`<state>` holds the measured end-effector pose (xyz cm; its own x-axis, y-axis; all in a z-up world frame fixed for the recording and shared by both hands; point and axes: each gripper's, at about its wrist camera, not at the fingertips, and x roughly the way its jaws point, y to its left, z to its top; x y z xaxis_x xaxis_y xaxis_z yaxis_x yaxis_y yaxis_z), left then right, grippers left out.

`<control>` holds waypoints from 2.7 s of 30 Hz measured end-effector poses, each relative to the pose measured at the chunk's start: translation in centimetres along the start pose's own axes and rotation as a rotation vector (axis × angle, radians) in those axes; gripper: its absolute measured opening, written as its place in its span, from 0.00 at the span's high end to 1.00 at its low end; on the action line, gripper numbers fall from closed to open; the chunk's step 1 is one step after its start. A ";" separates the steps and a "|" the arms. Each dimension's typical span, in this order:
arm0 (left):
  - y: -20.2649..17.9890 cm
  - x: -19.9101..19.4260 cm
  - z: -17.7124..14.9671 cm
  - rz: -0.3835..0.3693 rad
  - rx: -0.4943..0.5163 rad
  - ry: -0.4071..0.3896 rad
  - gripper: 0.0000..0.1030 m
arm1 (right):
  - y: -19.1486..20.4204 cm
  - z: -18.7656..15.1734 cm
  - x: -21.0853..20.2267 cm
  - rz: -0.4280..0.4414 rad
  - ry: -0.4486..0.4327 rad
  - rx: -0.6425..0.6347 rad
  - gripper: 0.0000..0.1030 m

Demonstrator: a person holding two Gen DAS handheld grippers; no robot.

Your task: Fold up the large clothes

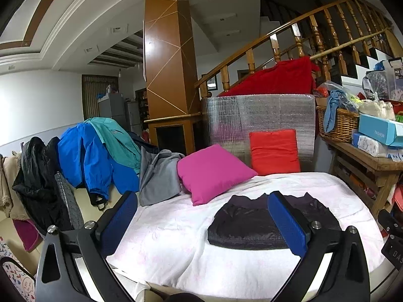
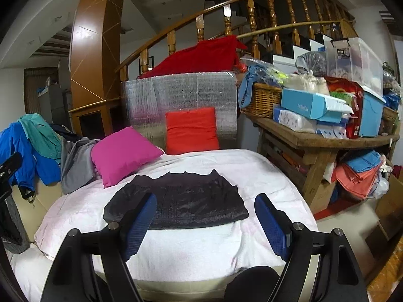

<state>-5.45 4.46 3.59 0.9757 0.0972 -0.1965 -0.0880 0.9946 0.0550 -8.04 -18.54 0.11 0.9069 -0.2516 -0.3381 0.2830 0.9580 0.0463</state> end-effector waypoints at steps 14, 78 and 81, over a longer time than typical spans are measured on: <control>0.4 -0.8 -0.3 0.022 0.005 -0.008 0.00 | 0.6 -0.6 0.4 0.027 0.033 -0.001 0.19; 3.6 1.4 -2.7 0.069 -0.013 0.055 0.00 | 4.0 -0.6 1.6 0.015 0.039 -0.067 0.19; 3.6 1.5 -2.7 0.068 -0.019 0.057 0.00 | 3.9 -0.3 1.7 0.015 0.037 -0.077 0.19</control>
<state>-4.86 8.32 0.89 0.9543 0.1659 -0.2484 -0.1580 0.9861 0.0517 -5.48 -15.23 -0.54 0.8984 -0.2335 -0.3720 0.2436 0.9697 -0.0203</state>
